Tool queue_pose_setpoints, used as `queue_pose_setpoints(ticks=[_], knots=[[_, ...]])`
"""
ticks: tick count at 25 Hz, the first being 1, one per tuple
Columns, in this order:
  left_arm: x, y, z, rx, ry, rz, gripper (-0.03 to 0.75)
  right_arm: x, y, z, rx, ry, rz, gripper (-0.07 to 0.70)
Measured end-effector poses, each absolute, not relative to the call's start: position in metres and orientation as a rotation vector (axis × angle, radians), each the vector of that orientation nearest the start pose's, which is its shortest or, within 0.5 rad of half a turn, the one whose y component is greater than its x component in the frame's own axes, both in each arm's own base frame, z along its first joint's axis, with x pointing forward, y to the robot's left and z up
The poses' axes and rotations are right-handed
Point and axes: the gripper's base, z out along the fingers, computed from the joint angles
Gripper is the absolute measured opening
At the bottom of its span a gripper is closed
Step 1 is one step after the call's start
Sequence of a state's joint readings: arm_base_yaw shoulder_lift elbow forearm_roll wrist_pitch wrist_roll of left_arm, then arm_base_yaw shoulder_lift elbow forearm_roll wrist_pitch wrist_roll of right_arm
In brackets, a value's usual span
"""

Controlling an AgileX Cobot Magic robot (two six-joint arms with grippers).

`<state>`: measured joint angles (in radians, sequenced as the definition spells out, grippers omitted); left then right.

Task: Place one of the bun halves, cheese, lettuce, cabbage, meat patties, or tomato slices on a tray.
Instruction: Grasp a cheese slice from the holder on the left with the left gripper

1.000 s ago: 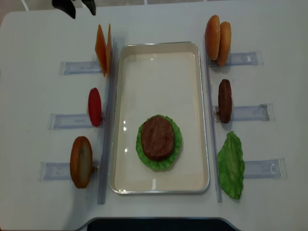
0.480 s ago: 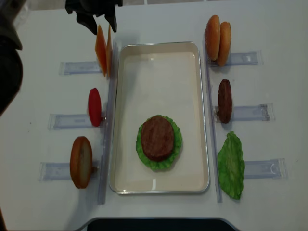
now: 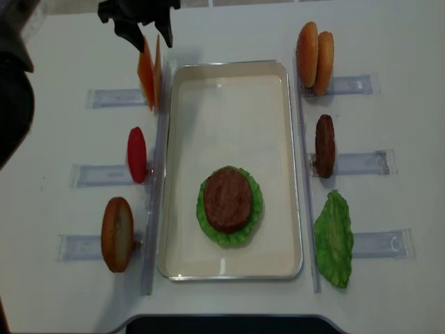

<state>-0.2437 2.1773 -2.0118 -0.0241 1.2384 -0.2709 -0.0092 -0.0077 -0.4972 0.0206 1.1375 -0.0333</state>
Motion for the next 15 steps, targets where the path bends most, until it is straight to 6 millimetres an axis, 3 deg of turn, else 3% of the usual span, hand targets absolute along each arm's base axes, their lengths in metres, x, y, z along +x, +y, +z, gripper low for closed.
queue_pose_setpoints(ticks=[15], knots=[[0.459,-0.117,0.222,-0.051,2.953,-0.120,0.486,-0.009,0.002,0.270,-0.027,2.116,0.000,0.356]])
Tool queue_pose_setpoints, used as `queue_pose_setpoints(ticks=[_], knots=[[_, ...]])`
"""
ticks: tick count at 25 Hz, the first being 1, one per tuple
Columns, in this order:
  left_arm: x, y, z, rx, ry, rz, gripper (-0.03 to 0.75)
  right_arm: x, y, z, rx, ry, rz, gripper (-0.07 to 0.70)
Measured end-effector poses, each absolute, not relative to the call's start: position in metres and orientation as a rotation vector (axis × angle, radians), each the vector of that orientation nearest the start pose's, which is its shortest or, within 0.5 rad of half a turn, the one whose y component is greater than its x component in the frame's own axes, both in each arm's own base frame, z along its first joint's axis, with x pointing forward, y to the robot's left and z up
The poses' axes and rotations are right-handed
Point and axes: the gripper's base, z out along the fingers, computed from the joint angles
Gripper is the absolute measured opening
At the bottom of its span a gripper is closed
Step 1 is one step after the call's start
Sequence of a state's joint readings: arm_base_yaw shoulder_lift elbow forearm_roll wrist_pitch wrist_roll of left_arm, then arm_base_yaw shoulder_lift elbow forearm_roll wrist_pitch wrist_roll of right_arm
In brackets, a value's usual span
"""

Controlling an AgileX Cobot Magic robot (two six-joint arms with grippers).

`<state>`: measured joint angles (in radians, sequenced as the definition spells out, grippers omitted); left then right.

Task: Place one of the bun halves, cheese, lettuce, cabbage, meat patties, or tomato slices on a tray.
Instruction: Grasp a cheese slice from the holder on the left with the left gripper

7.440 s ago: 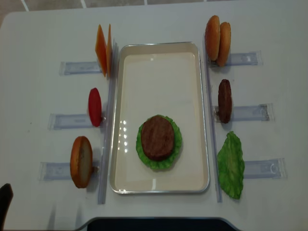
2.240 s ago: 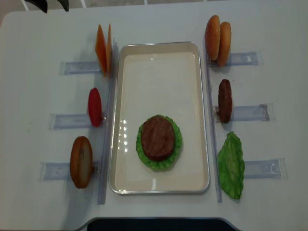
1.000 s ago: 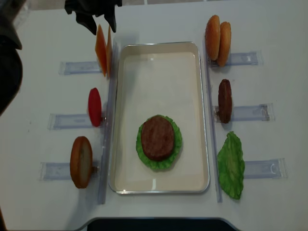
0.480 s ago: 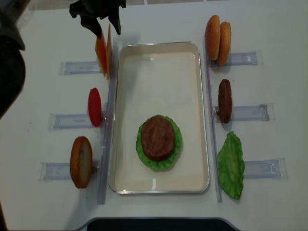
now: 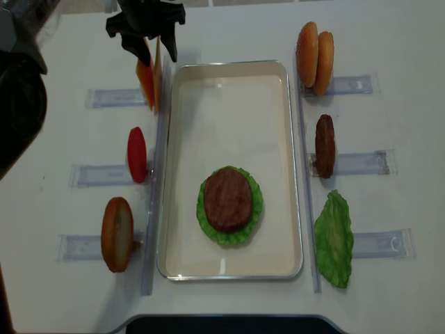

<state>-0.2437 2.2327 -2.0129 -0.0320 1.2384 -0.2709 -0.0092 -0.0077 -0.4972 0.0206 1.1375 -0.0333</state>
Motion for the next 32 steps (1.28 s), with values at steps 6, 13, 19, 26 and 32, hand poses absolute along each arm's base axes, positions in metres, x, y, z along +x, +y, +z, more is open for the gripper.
queue_pose_setpoints(ticks=[6,13,19,26,32], knots=[[0.459,-0.116,0.221,-0.046,2.951,-0.101,0.422,-0.009,0.002,0.270,-0.027,2.116,0.000,0.356],[0.459,-0.116,0.220,-0.028,2.954,-0.097,0.406,-0.009,0.002,0.270,-0.027,2.116,0.000,0.356],[0.460,-0.116,0.219,-0.022,2.954,-0.096,0.333,-0.009,0.002,0.270,-0.027,2.116,0.000,0.356],[0.460,-0.116,0.217,-0.014,2.959,-0.093,0.319,-0.009,0.002,0.270,-0.027,2.116,0.000,0.356],[0.461,-0.116,0.211,-0.013,2.971,-0.092,0.314,-0.009,0.002,0.270,-0.027,2.116,0.000,0.356]])
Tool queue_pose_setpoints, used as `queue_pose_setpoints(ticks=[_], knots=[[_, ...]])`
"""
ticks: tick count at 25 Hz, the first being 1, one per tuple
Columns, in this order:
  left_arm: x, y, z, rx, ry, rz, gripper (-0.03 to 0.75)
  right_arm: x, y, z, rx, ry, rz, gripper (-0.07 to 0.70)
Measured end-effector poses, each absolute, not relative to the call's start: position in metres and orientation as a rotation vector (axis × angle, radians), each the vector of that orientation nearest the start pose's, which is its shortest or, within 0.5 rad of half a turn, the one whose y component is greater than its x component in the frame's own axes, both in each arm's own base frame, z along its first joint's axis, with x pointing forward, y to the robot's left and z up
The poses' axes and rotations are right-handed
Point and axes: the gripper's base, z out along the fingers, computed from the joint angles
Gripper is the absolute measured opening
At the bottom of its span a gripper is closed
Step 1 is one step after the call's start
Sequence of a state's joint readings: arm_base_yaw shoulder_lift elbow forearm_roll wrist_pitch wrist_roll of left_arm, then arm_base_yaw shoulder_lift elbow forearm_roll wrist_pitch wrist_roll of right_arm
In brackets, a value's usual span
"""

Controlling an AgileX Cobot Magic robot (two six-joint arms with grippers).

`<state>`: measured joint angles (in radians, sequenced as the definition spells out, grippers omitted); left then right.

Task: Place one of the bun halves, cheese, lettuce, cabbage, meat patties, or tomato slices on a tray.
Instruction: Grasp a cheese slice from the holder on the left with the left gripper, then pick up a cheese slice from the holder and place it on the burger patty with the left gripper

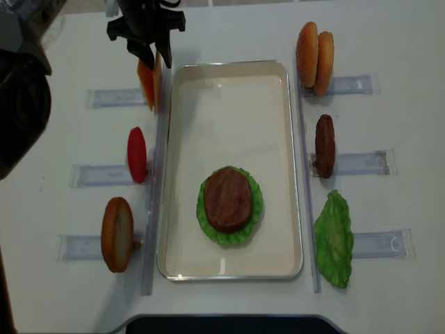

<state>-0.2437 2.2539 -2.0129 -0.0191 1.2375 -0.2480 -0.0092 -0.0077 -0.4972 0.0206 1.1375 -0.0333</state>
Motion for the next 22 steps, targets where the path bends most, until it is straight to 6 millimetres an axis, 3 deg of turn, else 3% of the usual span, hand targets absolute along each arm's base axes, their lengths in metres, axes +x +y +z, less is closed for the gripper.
queue_pose_setpoints(ticks=[4,10,22], knots=[[0.4614,-0.1166,0.2099,-0.014,2.973,-0.094,0.250,-0.0091,0.0018,0.2704,-0.027,2.116,0.000,0.356],[0.4615,-0.1163,0.2095,-0.007,2.973,-0.088,0.053,-0.0091,0.0018,0.2704,-0.027,2.116,0.000,0.356],[0.4612,-0.1160,0.2111,0.012,2.970,-0.083,0.034,-0.0091,0.0018,0.2704,-0.027,2.116,0.000,0.356]])
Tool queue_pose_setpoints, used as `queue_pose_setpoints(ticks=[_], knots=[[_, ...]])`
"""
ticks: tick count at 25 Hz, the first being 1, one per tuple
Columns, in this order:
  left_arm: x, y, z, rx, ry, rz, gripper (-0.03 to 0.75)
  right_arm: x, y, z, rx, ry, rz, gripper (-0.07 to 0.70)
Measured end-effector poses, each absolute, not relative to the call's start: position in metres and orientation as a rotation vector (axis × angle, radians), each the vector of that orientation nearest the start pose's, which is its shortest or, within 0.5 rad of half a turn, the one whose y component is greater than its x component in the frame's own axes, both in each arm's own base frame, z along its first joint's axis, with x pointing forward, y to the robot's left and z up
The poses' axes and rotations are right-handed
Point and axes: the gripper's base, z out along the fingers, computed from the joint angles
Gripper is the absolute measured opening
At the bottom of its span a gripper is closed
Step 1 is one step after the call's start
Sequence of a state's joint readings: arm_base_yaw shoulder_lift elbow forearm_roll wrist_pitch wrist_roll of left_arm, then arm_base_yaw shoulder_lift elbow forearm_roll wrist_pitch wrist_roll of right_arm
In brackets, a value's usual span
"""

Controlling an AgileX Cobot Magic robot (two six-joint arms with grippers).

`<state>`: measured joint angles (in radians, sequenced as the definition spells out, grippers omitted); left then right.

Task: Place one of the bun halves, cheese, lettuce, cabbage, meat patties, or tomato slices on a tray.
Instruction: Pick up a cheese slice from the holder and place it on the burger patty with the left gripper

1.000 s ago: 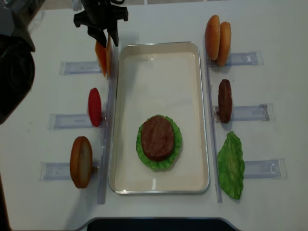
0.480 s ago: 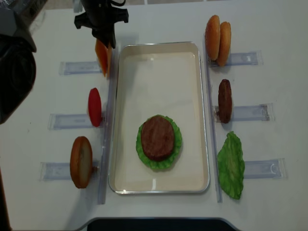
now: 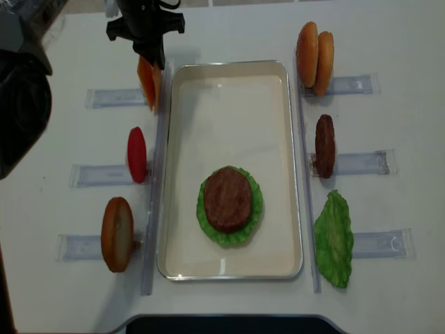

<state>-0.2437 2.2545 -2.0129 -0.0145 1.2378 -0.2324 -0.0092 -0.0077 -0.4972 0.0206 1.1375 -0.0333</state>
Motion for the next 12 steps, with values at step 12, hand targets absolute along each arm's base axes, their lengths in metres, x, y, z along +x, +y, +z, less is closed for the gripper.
queue_pose_setpoints(ticks=[12], knots=[[0.452,-0.114,0.253,0.037,2.883,-0.108,0.034,-0.009,0.002,0.270,-0.027,2.116,0.000,0.356]])
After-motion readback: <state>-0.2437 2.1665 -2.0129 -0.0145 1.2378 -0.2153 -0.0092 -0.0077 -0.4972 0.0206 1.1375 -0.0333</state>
